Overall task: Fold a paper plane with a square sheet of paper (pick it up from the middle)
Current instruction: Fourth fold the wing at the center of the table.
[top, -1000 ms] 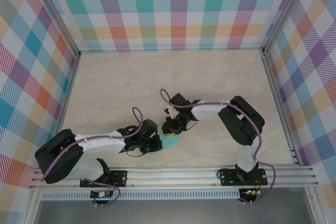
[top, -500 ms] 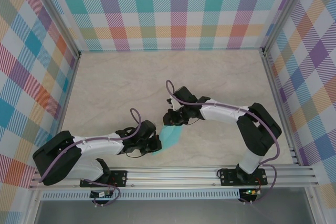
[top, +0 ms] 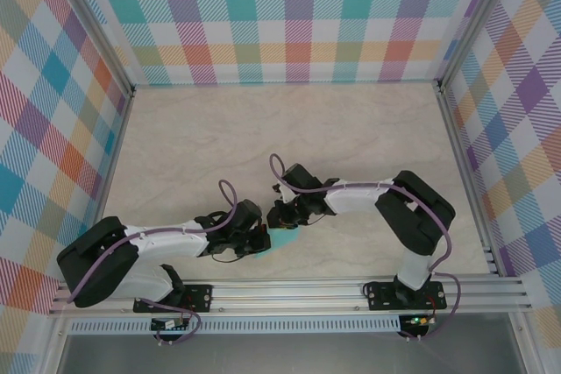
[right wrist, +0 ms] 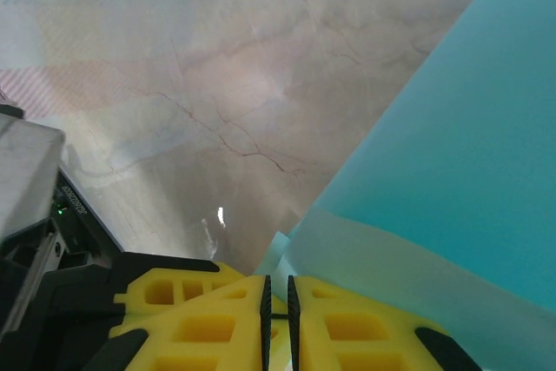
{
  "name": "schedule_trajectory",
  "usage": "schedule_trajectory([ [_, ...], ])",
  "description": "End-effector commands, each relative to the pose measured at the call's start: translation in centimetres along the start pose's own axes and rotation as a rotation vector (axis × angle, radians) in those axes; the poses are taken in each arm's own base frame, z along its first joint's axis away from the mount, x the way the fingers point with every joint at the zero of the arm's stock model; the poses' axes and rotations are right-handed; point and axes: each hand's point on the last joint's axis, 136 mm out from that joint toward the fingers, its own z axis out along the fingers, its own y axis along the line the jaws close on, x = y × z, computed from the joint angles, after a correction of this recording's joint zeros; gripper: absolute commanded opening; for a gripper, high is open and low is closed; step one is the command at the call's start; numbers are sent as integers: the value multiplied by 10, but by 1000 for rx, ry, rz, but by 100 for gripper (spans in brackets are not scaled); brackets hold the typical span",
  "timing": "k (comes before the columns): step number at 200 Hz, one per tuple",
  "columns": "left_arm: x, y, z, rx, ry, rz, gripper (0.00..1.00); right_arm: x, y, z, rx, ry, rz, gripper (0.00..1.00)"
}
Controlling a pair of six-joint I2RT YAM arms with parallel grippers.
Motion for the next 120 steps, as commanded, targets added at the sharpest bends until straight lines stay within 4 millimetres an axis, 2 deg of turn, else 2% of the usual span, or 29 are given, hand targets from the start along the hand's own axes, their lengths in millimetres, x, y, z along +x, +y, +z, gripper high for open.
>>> schedule_trajectory([
  [1,20,72,6,-259,46,-50,0,3,-5,7,-6,8,16,16],
  [23,20,74,6,-267,46,-49,0,0,-23,11,76,0,18,17],
  [63,24,82,4,-292,50,-52,0,-9,-44,11,178,-22,24,17],
  [120,26,87,5,-300,54,-53,0,-25,-54,-2,115,-68,44,19],
])
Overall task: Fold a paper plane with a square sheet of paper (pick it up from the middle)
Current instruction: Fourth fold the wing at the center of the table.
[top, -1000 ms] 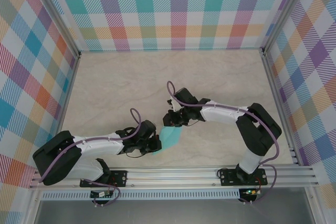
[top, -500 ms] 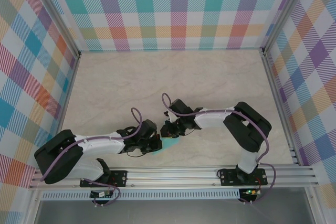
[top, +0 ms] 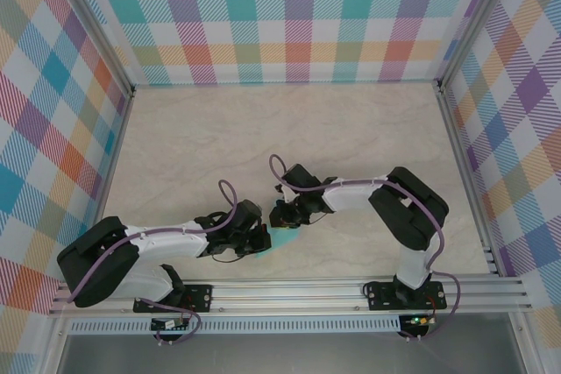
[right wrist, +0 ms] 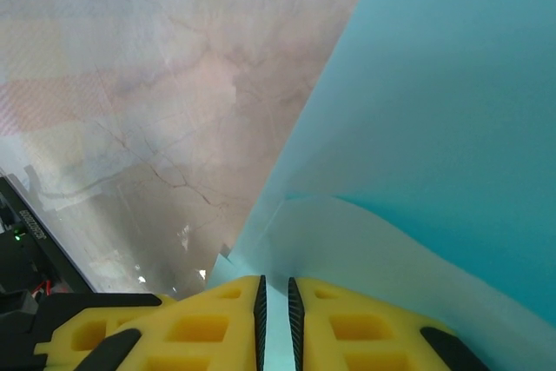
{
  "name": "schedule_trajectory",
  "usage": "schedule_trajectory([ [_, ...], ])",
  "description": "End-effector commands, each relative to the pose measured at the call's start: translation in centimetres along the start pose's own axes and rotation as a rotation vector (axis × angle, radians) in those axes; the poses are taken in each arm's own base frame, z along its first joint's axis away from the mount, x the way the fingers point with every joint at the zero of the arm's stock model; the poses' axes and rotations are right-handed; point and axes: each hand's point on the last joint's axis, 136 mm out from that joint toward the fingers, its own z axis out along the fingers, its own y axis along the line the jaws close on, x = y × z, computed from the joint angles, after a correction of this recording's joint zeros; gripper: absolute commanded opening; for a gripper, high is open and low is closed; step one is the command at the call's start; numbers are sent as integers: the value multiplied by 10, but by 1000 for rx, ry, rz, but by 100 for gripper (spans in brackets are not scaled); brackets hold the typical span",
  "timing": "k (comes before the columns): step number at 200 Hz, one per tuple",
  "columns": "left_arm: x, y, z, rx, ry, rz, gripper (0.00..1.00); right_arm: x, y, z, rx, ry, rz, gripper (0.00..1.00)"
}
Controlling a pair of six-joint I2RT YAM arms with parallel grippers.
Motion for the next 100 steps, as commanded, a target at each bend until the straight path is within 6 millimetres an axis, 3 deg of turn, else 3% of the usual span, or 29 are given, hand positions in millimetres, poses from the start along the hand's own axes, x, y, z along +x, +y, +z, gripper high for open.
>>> schedule_trajectory([
  [1,27,86,3,-305,63,-52,0,-15,-31,-4,51,-54,25,19],
  [100,30,90,5,-308,70,-58,0,-50,-68,-37,-17,-139,87,22],
])
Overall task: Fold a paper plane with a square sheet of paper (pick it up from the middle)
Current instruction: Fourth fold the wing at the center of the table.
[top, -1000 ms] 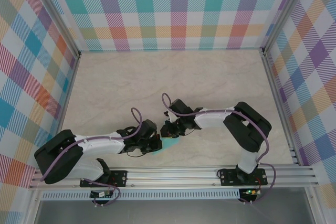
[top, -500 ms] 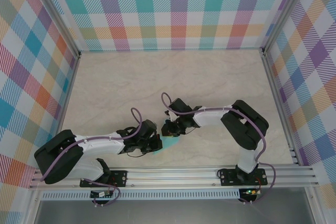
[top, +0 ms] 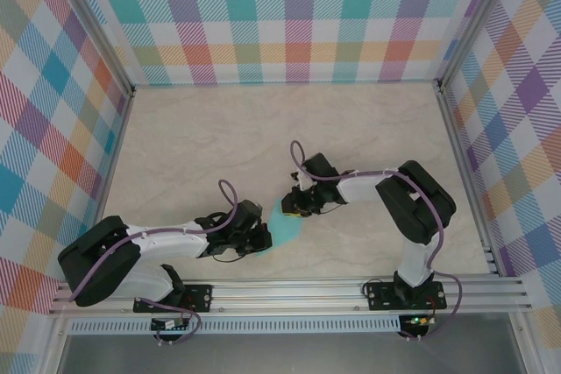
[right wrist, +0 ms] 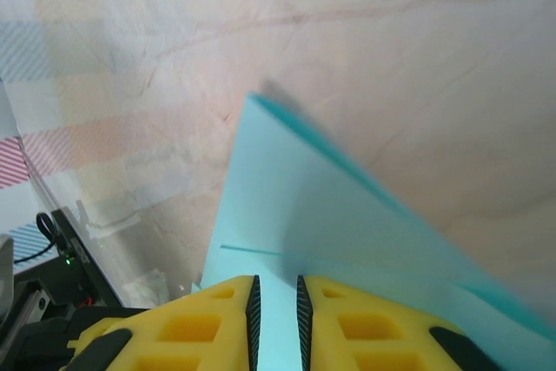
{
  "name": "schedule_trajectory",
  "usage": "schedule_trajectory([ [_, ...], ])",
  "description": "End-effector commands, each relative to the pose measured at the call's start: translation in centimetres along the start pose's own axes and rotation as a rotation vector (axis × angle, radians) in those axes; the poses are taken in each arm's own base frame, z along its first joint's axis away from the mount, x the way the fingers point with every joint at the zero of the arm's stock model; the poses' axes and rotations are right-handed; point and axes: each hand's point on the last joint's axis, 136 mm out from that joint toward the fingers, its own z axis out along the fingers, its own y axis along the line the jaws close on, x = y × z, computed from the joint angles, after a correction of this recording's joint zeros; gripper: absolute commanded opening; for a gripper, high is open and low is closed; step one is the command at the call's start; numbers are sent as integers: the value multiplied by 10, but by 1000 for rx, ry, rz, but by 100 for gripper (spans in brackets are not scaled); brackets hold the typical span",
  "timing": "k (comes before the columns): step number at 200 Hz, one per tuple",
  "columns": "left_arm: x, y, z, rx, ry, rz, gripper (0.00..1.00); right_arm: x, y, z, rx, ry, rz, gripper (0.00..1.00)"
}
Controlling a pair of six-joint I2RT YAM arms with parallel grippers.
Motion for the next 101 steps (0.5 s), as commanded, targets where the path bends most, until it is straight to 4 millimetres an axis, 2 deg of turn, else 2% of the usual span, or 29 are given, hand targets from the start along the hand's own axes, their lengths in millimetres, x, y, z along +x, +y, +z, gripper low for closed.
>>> schedule_trajectory([
  [1,34,92,1,-325,89,-61,0,-18,-36,-12,77,-74,15,22],
  [53,33,90,2,-317,84,-62,0,-45,-48,-36,50,-130,34,23],
  [71,29,84,5,-294,74,-71,0,-51,-38,-46,22,-139,21,25],
  [101,18,67,12,-260,55,-81,0,-59,-12,-76,38,-184,-34,27],
])
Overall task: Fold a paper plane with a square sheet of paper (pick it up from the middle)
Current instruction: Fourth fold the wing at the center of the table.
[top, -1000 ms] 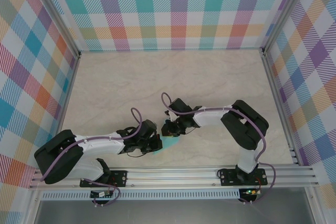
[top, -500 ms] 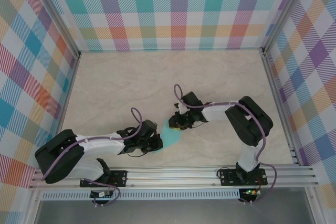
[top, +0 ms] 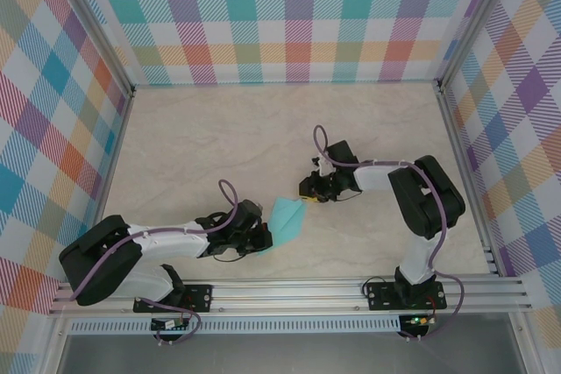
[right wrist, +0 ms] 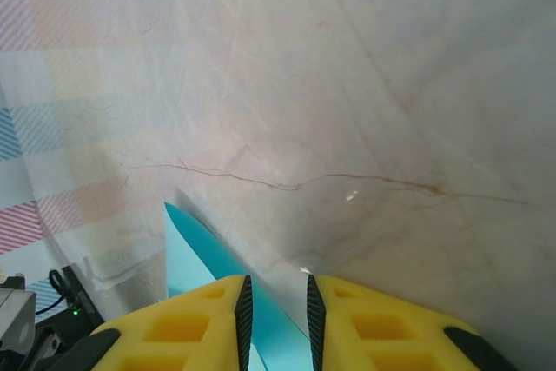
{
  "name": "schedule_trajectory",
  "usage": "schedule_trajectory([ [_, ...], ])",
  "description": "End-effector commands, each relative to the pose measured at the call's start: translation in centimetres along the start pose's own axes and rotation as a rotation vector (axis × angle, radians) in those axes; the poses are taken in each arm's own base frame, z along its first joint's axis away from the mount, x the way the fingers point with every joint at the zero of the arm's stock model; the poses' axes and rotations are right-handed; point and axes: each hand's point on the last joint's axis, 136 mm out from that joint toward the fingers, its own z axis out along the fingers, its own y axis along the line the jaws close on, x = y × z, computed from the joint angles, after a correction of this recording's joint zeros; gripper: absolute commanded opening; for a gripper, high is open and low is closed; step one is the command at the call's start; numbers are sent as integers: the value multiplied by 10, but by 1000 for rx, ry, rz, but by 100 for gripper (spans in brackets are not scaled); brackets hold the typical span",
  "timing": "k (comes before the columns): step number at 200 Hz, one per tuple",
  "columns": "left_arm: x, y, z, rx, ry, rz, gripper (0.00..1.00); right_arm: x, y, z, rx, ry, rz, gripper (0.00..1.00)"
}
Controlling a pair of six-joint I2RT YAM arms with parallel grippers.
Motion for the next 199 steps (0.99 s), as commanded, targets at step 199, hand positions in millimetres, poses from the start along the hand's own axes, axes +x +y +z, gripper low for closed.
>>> schedule_trajectory([
  [199,4,55,31,-241,21,-122,0,99,36,44,17,156,-3,6],
])
